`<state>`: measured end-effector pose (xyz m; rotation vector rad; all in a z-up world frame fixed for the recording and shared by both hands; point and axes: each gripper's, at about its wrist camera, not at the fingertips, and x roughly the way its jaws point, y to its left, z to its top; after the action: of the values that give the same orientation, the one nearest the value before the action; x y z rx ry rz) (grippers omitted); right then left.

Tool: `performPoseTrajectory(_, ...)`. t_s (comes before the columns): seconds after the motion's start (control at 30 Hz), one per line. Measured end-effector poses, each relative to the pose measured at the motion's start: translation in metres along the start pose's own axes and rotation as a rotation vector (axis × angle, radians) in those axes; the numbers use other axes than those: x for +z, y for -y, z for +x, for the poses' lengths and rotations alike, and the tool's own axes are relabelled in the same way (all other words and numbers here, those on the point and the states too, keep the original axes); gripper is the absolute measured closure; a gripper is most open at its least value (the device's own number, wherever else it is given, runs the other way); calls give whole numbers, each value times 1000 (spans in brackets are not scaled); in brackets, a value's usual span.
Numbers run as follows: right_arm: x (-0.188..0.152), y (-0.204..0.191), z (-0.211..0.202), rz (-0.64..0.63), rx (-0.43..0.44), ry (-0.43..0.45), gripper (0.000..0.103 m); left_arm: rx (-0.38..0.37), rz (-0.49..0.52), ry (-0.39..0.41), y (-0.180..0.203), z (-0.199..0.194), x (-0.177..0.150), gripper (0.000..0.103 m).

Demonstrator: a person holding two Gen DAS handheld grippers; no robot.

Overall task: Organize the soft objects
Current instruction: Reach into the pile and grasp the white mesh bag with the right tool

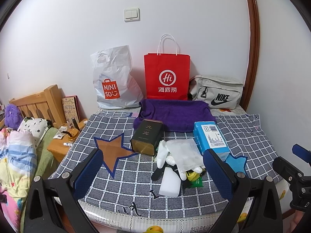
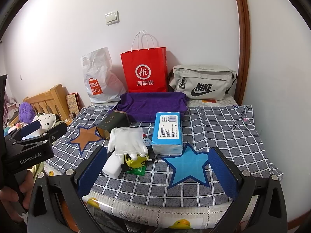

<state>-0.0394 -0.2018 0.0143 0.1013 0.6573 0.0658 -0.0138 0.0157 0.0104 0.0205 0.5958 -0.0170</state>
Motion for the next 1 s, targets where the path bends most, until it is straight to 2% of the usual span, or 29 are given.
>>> performPoseTrajectory(0.23,-2,1,3,-2,11,-2,1,-10,9,7,3,2,0,0)
performPoseTrajectory(0.47,-7,6,33,8,34,-44,1,2,11,-76,-2,38,-11,0)
performPoseTrajectory(0.6,-10,1,64,-8,67,-74,1,33,-10,-133,-16,66,-21,0)
performPoseTrajectory(0.87,-13,-35,143,-87,221,-153,1,58,-64,-222,-52,119,-43,0)
performPoseTrajectory(1.0,-9,-51,178,-131,243,-186,1,65,-85,-244,-65,138,-53,0)
